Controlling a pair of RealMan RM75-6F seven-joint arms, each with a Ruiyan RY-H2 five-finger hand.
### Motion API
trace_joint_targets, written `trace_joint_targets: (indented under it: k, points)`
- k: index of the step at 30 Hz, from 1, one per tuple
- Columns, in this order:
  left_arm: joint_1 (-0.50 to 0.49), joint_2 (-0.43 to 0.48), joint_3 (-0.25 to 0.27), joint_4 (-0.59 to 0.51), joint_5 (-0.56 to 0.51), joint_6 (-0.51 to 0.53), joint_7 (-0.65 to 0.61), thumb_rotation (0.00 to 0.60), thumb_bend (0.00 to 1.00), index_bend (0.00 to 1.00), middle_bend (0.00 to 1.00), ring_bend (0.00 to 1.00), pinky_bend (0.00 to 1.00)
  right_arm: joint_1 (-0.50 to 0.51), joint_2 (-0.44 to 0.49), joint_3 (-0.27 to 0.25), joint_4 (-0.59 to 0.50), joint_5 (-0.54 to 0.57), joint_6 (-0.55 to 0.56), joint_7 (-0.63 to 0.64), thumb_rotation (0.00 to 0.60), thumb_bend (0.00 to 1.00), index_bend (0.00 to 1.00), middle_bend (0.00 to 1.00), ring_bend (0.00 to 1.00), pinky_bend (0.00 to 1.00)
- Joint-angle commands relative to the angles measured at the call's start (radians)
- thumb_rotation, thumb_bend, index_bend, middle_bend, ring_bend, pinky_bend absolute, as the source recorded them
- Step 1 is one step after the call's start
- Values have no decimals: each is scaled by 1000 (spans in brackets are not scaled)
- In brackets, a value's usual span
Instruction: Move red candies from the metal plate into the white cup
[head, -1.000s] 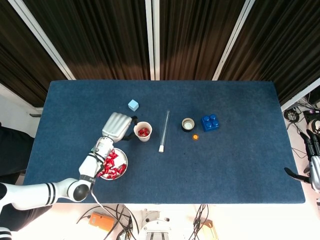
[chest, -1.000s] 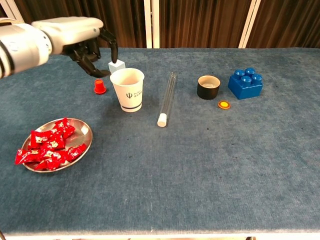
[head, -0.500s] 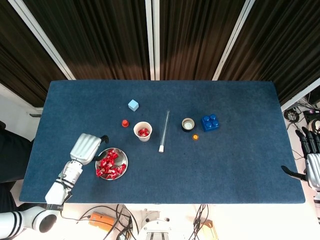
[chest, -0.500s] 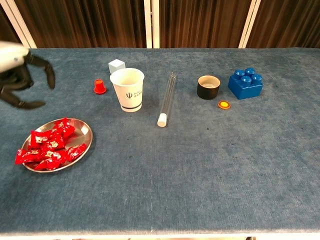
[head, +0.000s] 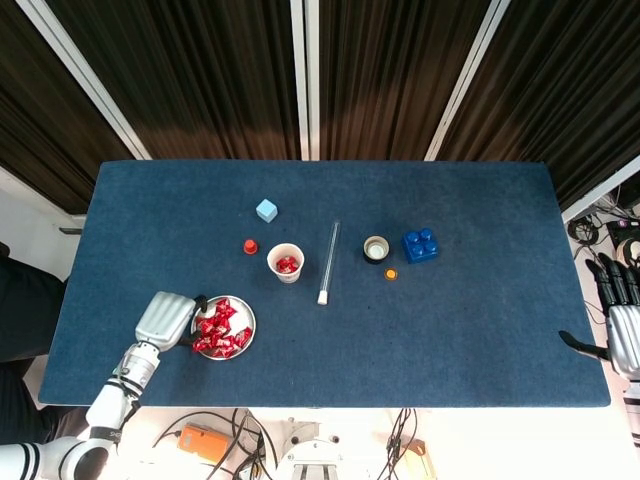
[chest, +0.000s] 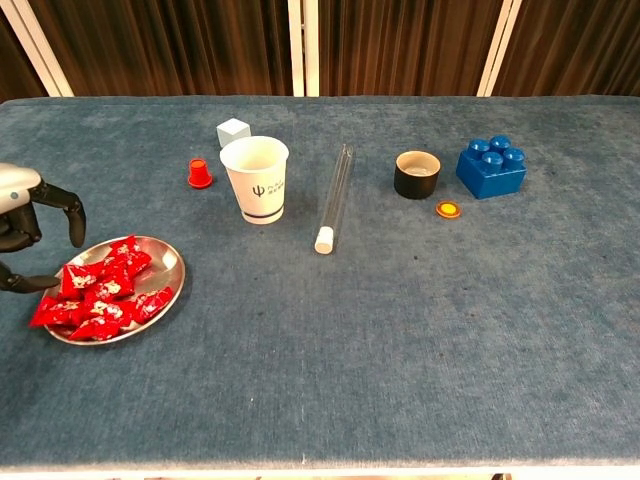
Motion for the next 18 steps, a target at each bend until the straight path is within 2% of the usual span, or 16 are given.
trace_joint_targets:
  k: [1,8,18]
  points:
    - [5,-5,-3,0,5,-8,-14,600,177,432,955,863,888,1,0,-1,-1,-1,0,-1,600,173,0,0,0,0]
    - [13,-22,-11,8,34,-14,-27,600,167,431,955,864,888,1,-1,-2,0,2,-2,-1,600,172,0,0,0,0]
    - [18,-47,-25,30,3,-22,48,600,161,431,955,864,888,-2,0,-2,1,7,-1,2,600,173,0,0,0,0]
